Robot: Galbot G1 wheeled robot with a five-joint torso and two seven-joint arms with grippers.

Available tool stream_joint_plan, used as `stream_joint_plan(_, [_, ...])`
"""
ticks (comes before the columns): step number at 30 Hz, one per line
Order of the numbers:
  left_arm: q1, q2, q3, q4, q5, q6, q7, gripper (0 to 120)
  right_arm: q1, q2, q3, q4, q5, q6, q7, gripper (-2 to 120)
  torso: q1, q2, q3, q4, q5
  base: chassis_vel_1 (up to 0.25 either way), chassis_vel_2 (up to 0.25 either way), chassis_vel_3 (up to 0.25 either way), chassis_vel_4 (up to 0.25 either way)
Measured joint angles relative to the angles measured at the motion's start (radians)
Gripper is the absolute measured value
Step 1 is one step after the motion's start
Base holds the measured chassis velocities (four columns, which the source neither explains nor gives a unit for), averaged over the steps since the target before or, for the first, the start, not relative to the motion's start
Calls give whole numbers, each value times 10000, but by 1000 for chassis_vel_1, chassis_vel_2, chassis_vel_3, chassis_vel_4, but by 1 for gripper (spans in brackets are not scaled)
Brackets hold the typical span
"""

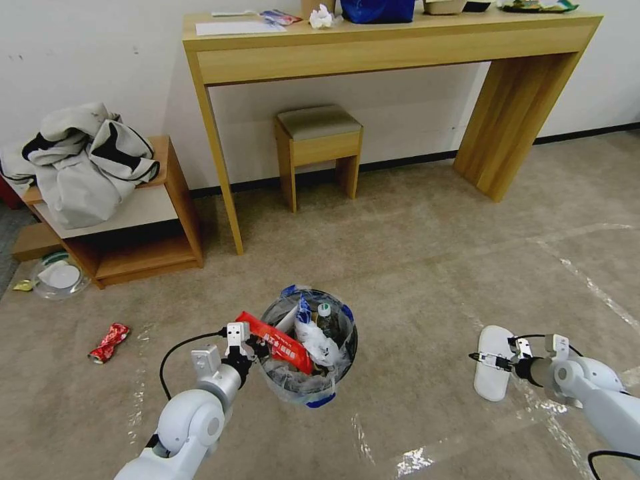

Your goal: Pick up the trash bin and place the garbage on the floor into it.

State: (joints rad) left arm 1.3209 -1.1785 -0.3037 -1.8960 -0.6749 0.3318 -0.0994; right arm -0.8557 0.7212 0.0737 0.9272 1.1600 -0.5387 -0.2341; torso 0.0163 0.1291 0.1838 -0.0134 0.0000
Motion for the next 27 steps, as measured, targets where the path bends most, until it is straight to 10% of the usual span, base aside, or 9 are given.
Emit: stream_joint_plan(27, [81,78,-21,-75,46,-40,65,1,842,613,24,-1446,-718,157,-90,100,-1,1,0,0,1,0,0,0,0])
